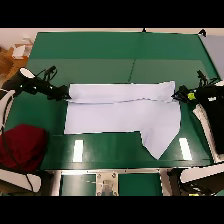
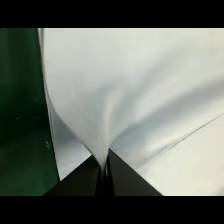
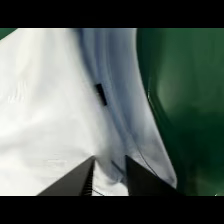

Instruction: Fold the shirts.

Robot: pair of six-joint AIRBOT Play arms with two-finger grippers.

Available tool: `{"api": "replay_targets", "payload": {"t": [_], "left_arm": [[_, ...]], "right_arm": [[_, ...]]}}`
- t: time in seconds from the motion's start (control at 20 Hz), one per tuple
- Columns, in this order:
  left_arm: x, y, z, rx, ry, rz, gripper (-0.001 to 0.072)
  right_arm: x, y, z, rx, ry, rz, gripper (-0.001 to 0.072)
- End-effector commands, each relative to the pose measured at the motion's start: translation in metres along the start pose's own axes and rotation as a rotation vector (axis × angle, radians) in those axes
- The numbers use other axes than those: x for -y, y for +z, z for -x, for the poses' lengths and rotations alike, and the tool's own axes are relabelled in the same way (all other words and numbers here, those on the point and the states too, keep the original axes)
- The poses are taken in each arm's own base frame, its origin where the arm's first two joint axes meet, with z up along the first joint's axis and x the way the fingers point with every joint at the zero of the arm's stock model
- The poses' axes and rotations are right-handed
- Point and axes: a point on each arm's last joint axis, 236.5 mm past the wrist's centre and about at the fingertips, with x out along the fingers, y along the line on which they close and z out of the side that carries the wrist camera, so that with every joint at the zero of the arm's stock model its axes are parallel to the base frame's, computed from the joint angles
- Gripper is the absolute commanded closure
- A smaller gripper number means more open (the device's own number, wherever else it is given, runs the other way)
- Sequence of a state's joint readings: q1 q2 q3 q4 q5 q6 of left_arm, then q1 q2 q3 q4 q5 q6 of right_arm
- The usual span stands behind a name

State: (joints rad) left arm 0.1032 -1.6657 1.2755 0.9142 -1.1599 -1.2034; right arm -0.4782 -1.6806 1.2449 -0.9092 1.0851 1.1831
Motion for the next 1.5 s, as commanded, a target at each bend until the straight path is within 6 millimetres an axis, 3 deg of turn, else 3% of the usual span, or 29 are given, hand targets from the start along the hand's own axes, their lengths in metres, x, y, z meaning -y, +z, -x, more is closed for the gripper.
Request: {"api": "replay_targets", "payload": {"t": [0.0, 0.25, 0.3, 0.35, 0.4, 0.5, 0.65, 0.8, 0.85, 1.0, 1.1, 1.2, 1.3, 1.45], "left_arm": [[0.008, -0.019, 0.000, -0.077, -0.034, 0.046, 0.0627], [0.020, -0.051, 0.006, -0.216, -0.077, 0.082, 0.0624], [0.023, -0.056, 0.008, -0.242, -0.084, 0.092, 0.0219], [0.022, -0.061, 0.009, -0.263, -0.076, 0.133, 0.0029], [0.020, -0.069, 0.012, -0.297, -0.063, 0.148, 0.0100], [0.012, -0.089, 0.025, -0.368, 0.002, 0.150, 0.0105], [-0.011, -0.124, 0.058, -0.357, 0.197, 0.127, 0.0104], [-0.012, -0.172, 0.062, -0.191, 0.256, 0.192, 0.0104], [-0.005, -0.188, 0.054, -0.135, 0.219, 0.229, 0.0103], [0.020, -0.222, 0.022, 0.035, 0.038, 0.353, 0.0102], [0.024, -0.222, 0.008, 0.130, -0.040, 0.450, 0.0103], [0.019, -0.219, -0.002, 0.192, -0.065, 0.515, 0.0103], [0.016, -0.203, -0.006, 0.288, -0.067, 0.534, 0.0104], [0.029, -0.168, -0.003, 0.461, -0.118, 0.574, 0.0104]], "right_arm": [[-0.005, -0.005, 0.004, -0.021, 0.013, -0.067, 0.0447], [-0.022, -0.009, 0.061, 0.000, 0.010, -0.075, 0.0504], [-0.023, -0.016, 0.076, 0.000, -0.012, -0.078, 0.0504], [-0.022, -0.024, 0.089, -0.002, -0.036, -0.075, 0.0503], [-0.020, -0.036, 0.101, -0.001, -0.066, -0.078, 0.0503], [-0.011, -0.064, 0.120, 0.024, -0.130, -0.083, 0.0504], [0.025, -0.119, 0.132, 0.055, -0.210, -0.187, 0.0503], [0.055, -0.180, 0.111, 0.045, -0.217, -0.397, 0.0472], [0.059, -0.196, 0.099, 0.031, -0.218, -0.431, 0.0414], [0.061, -0.232, 0.069, -0.029, -0.195, -0.491, 0.0406], [0.059, -0.240, 0.062, -0.043, -0.180, -0.510, 0.0406], [0.052, -0.236, 0.059, -0.026, -0.144, -0.527, 0.0405], [0.045, -0.231, 0.056, -0.016, -0.117, -0.526, 0.0405], [0.028, -0.225, 0.046, 0.002, -0.059, -0.534, 0.0404]]}}
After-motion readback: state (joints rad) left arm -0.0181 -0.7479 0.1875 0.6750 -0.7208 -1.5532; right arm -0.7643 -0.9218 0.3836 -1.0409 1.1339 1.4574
